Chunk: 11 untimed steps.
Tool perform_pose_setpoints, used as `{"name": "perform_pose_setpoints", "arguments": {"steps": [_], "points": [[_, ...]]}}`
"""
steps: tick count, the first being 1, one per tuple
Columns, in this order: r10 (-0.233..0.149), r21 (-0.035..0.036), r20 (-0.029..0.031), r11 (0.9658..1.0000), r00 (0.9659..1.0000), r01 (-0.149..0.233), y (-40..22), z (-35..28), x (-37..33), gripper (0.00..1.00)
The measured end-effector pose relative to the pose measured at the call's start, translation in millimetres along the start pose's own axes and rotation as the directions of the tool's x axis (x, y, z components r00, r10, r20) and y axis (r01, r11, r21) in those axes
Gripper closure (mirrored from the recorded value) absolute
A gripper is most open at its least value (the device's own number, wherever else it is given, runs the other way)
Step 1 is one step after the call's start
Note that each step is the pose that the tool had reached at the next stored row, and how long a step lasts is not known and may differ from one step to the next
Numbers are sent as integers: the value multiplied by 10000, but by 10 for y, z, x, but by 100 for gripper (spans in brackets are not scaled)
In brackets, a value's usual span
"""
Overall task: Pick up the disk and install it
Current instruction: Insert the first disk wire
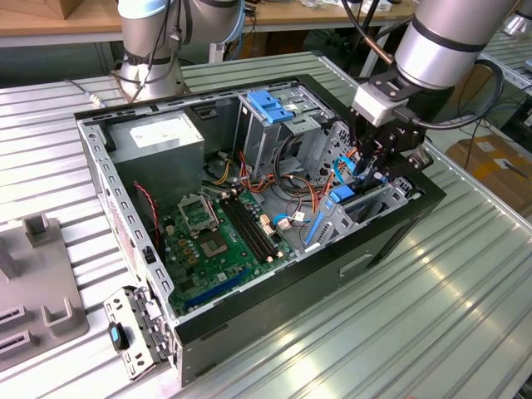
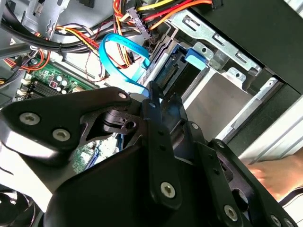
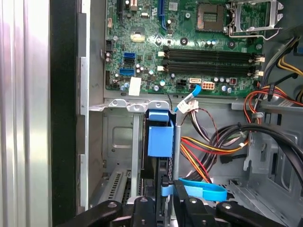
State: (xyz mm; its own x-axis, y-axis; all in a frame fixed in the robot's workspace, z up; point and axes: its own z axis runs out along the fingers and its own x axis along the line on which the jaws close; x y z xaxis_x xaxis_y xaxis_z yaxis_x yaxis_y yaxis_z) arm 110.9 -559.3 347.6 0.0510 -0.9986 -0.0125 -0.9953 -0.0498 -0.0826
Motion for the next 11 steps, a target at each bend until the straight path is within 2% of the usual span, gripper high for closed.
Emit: {"name": "perform_pose_setpoints", "arguments": {"steps": [2,4,8,11], "points": [[0,0,1,10000,10000,0,-9,-110,-1,71],[0,0,1,10000,10000,0,-12,-151,-2,71],[0,0,2,10000,10000,0,-15,-156,-2,71],[2,-33,4,10000,10000,-2,-106,-144,2,71]]}}
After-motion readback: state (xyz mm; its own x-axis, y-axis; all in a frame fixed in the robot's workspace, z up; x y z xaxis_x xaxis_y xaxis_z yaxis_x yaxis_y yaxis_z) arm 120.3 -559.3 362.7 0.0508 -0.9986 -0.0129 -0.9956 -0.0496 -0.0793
